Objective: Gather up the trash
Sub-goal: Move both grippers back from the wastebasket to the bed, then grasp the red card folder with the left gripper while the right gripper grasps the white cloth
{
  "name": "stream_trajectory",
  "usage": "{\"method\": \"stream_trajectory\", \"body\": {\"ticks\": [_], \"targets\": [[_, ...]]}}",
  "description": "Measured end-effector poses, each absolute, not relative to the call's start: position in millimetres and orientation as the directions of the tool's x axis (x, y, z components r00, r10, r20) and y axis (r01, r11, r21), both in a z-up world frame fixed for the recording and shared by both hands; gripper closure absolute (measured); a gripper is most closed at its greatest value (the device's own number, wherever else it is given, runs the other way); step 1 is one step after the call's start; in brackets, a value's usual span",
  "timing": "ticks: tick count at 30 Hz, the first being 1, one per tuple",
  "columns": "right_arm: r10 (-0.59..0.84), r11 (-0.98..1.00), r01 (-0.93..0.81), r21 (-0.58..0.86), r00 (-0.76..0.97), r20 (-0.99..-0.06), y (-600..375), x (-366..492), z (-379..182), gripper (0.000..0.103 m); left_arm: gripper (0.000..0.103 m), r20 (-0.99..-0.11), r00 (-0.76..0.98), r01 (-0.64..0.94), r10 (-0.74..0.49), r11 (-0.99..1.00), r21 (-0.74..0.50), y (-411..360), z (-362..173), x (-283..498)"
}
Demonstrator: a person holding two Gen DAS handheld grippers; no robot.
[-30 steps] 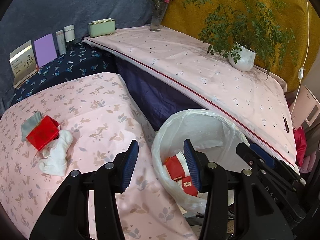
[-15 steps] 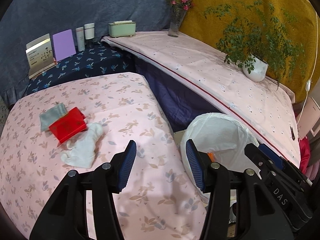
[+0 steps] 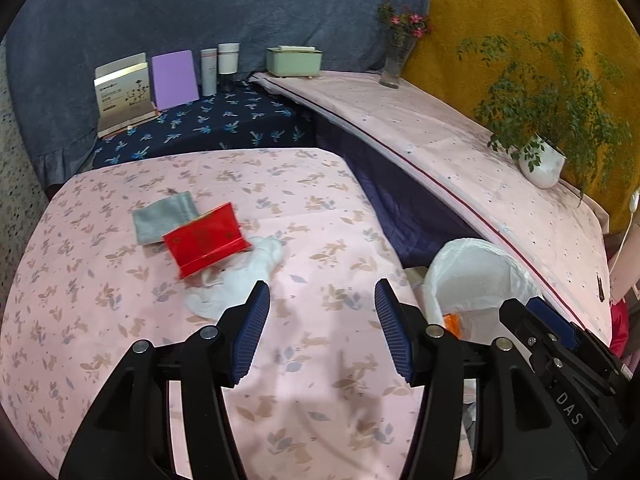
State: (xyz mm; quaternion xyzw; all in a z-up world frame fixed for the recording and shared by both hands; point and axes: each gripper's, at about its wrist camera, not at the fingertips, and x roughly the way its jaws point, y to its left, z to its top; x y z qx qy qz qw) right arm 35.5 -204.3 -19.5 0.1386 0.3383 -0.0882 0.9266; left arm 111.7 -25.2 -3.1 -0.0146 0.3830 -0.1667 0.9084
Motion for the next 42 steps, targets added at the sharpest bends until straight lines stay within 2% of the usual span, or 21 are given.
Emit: {"method": "stream_trajectory", "body": {"ticks": [11,14,25,42], "targets": [[-0.022,0.969,0.182,0.168,0.737,-0.675,-156.4,56.3,-26.1,0.062,0.051,-0.706,0.660,0.203,-0.258,0.965,-0.163,24.4,-16.3,123.2],[-0.007,0.972,0.166,0.166,0.727,-0.686,-144.6,64.7,-31.1,0.062,0.045,-0.715,0.655,0.177,-0.246,0.969,-0.172,40.5,-23.3,129.6],[0.055,0.983,0.094,0.160,0.676,-0.735,-98.2,108.5,-59.9,0.062,0.040,-0.743,0.649,0.106,-0.165,0.986,-0.126,89.2,-49.1,167.9],[0.106,0.983,0.061,0.175,0.590,-0.800,-60.0,196.9,-116.0,0.062,0.039,-0.763,0.607,0.224,-0.220,0.969,-0.101,85.4,-92.7,255.0]]}}
